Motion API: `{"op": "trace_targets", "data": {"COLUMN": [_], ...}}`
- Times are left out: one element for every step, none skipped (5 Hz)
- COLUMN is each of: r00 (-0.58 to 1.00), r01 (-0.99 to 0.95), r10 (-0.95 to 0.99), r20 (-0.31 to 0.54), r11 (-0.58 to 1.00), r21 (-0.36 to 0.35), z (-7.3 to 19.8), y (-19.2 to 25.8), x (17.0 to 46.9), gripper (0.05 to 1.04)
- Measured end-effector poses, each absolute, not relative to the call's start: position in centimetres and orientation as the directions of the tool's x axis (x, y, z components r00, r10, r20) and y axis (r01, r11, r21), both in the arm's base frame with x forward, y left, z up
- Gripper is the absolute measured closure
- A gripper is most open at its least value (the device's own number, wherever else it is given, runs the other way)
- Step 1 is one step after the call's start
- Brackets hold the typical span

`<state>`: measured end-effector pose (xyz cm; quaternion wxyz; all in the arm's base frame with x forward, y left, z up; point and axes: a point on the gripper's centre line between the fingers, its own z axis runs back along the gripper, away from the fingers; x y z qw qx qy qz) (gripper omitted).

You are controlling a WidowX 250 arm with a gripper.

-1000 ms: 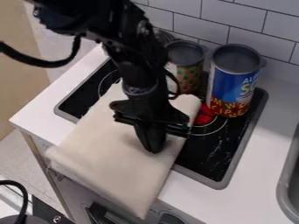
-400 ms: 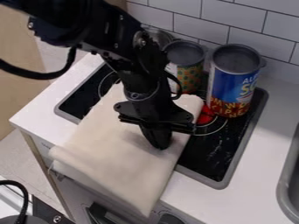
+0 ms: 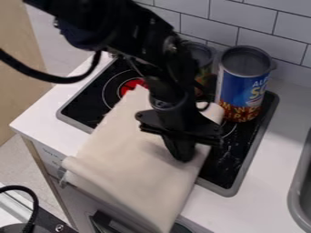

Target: Moved to the sidemove the white tissue to the right

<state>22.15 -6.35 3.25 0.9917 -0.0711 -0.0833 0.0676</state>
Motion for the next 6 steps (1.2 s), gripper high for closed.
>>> {"op": "trace_targets", "data": {"r00": [0.98,0.98,0.979,0.978,0.976,0.978], "r01": [-0.119,-0.12,-0.135,-0.143,-0.153,-0.151], "r10": [0.142,0.144,0.158,0.166,0.176,0.174], "r20": [0.143,0.135,0.13,0.128,0.126,0.115], "r11": [0.98,0.978,0.976,0.975,0.973,0.97], "r21": [-0.157,-0.169,-0.171,-0.172,-0.175,-0.189], "z": [3.2,3.2,3.3,3.2,3.2,3.0], "y": [-8.0,-9.6,-11.2,-12.0,-13.1,-14.3], "x": [21.7,21.1,20.8,21.1,21.4,21.7], "gripper": [1.031,1.031,1.031,1.031,1.031,1.031]}}
